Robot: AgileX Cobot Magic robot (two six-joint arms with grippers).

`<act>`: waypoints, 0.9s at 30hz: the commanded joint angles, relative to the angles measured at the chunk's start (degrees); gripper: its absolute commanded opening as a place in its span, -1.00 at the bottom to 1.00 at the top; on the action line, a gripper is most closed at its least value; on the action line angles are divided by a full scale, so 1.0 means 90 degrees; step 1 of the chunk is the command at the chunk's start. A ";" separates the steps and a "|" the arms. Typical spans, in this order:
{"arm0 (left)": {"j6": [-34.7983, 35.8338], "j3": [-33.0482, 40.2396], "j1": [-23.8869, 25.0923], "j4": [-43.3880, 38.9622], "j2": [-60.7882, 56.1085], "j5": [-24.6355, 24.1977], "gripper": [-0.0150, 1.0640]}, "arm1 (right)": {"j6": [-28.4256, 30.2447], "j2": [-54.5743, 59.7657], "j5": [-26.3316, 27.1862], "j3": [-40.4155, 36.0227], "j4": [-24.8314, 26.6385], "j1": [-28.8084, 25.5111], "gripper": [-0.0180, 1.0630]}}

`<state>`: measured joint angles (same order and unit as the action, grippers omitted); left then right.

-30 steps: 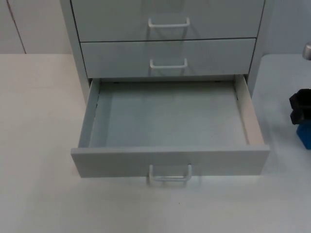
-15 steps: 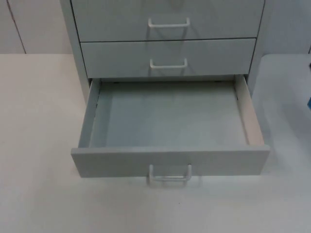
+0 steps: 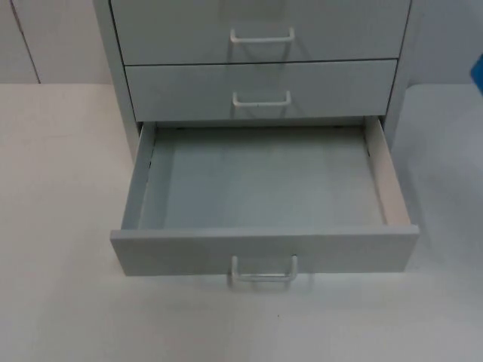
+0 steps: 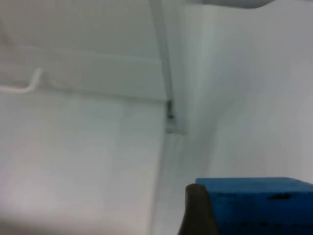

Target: Open the drawer with the left hand, place the block into the drawer with the right hand, then close the drawer with the left hand.

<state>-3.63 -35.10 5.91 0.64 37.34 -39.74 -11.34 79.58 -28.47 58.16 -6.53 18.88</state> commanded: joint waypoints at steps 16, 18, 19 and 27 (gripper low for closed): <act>0.0056 0.0013 0.0024 0.0324 -0.0035 0.0212 0.98 | -0.9349 0.2395 0.0509 0.0343 -0.8223 0.2937 -0.97; 0.0056 0.0013 0.0024 0.0325 -0.0035 0.0193 0.98 | -1.0360 0.2841 0.0562 0.0459 -0.8838 0.2937 -0.97; 0.0056 0.0013 0.0024 0.0325 -0.0035 0.0204 0.98 | -1.0435 0.2920 0.0562 0.0473 -0.8943 0.2937 -0.97; 0.0056 0.0013 0.0024 0.0325 -0.0035 0.0217 0.98 | -1.1189 0.3852 0.0595 0.0845 -0.9258 0.2925 -0.97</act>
<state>-3.63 -35.10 5.91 2.91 37.34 -38.26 -110.62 113.15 -23.20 64.97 -88.63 44.96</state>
